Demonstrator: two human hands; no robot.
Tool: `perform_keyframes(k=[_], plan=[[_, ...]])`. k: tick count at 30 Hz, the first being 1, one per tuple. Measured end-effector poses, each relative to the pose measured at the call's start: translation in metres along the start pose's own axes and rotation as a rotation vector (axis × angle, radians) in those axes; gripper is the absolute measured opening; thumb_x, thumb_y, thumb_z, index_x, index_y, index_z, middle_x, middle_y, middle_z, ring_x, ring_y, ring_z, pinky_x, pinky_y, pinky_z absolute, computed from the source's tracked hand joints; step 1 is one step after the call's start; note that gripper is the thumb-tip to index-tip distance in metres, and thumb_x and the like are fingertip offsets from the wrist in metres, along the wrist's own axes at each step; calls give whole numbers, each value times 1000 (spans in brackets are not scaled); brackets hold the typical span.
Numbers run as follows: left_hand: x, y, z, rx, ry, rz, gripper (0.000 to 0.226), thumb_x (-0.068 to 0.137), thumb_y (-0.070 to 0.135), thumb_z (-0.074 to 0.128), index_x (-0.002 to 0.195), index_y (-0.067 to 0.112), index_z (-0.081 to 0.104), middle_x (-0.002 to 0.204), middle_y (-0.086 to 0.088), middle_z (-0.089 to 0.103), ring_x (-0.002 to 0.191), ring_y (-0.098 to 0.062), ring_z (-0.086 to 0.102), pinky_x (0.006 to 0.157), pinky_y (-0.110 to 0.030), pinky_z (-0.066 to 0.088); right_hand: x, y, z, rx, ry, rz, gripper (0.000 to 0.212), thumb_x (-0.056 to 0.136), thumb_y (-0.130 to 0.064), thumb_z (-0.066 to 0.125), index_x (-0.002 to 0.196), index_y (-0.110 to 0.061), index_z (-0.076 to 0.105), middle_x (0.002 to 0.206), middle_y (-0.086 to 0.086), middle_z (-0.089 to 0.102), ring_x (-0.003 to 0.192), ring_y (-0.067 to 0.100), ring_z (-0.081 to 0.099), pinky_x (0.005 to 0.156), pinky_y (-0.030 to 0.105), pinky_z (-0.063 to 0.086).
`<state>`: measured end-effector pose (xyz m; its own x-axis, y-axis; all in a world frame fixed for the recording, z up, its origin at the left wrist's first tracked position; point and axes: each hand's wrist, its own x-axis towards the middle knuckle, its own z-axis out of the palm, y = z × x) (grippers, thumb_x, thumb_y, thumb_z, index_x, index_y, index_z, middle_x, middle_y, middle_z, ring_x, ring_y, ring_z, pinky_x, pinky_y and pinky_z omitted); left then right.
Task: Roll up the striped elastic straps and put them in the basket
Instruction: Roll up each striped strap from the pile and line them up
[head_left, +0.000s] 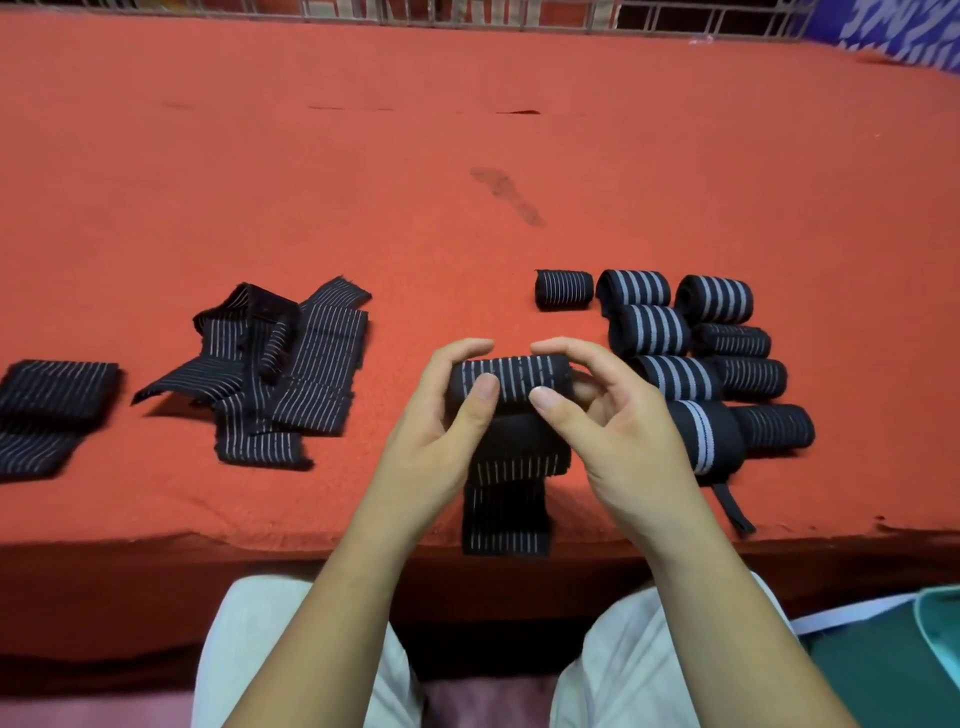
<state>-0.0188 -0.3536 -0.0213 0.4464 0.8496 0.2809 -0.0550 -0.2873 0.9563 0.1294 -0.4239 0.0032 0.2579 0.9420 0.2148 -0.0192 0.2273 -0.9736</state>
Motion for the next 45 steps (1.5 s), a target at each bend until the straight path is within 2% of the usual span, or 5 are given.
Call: perform_keyframes(k=[17, 24, 33, 39, 45], plan=[[0, -2, 3, -19, 11, -27, 41, 88, 59, 48, 101, 23, 63, 87, 15, 64, 82, -2, 58, 74, -21, 45, -2, 2, -1, 17, 83, -11, 25, 86, -3, 72, 110, -9, 71, 89, 1, 74, 88, 11, 69, 86, 28, 58], [4, -12, 0, -260, -106, 61, 33, 93, 10, 55, 125, 16, 54, 112, -1, 64, 104, -13, 60, 90, -24, 47, -1, 8, -1, 63, 99, 53, 31, 88, -4, 69, 118, -11, 66, 105, 9, 75, 102, 21, 71, 91, 31, 57], [6, -4, 5, -114, 47, -93, 34, 97, 52, 51, 98, 20, 63, 82, 14, 66, 78, -1, 60, 71, -18, 47, -1, 8, 0, -15, 43, -34, 34, 85, 6, 70, 113, -14, 68, 97, 2, 73, 94, 13, 68, 89, 28, 55], [0, -14, 3, -43, -75, 31, 32, 93, 33, 58, 125, 30, 57, 110, 4, 63, 99, -11, 60, 92, -33, 49, -4, 8, 7, -287, 81, 107, 34, 88, -59, 39, 97, -39, 65, 90, -27, 70, 91, -13, 63, 84, 10, 49], [-3, -7, 8, 42, -88, 62, 43, 98, 36, 51, 141, 38, 46, 141, 19, 53, 133, 1, 46, 110, -17, 35, -6, 11, 5, -255, 121, -11, 26, 100, -29, 52, 122, -19, 60, 103, -14, 66, 95, -9, 61, 83, 8, 44]])
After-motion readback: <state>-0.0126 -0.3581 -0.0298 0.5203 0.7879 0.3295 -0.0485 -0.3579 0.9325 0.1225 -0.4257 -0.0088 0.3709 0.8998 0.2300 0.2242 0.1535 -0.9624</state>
